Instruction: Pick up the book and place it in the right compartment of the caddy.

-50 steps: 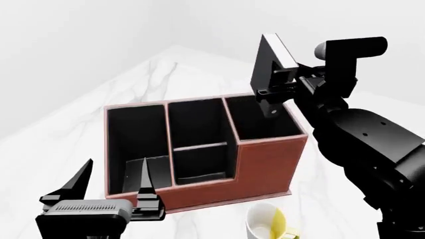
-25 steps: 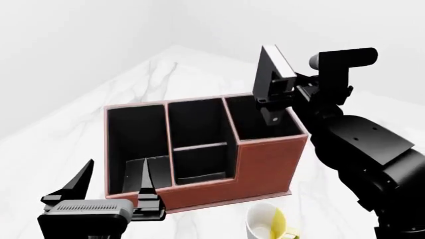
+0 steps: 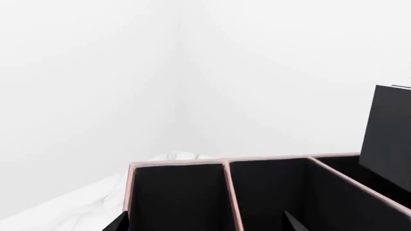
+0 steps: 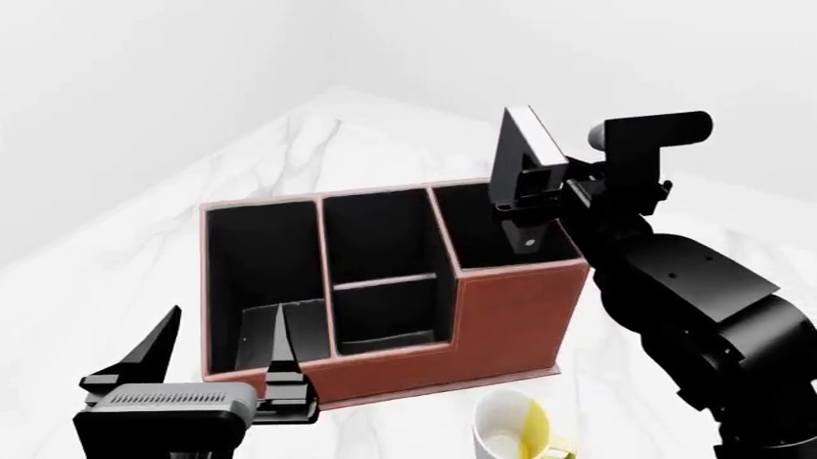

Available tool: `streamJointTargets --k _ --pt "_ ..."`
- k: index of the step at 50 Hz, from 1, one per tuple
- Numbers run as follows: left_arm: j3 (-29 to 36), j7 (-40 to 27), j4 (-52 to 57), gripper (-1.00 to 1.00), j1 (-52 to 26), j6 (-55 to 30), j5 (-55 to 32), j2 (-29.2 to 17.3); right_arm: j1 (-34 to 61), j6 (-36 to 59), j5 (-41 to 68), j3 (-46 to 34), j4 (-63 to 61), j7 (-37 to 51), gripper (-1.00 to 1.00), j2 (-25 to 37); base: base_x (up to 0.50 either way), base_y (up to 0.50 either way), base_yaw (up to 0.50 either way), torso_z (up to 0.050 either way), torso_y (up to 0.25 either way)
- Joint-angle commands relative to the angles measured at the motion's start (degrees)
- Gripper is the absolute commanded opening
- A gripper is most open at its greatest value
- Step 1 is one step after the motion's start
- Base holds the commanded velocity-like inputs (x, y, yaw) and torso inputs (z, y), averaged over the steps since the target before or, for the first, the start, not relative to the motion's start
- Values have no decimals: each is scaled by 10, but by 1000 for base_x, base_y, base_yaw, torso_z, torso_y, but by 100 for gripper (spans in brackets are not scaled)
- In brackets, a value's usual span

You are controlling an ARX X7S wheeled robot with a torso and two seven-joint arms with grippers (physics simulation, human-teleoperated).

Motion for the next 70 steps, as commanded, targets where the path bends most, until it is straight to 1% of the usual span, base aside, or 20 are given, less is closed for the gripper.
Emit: streamJointTargets --k 1,70 --pt "1 -2 1 100 0 0 -1 -1 1 -10 -28 6 6 -9 -100 -1 0 0 0 0 0" --pt "9 -10 -3 100 -2 6 -4 -9 -23 -67 -62 -15 96 -35 -100 -17 0 0 0 0 1"
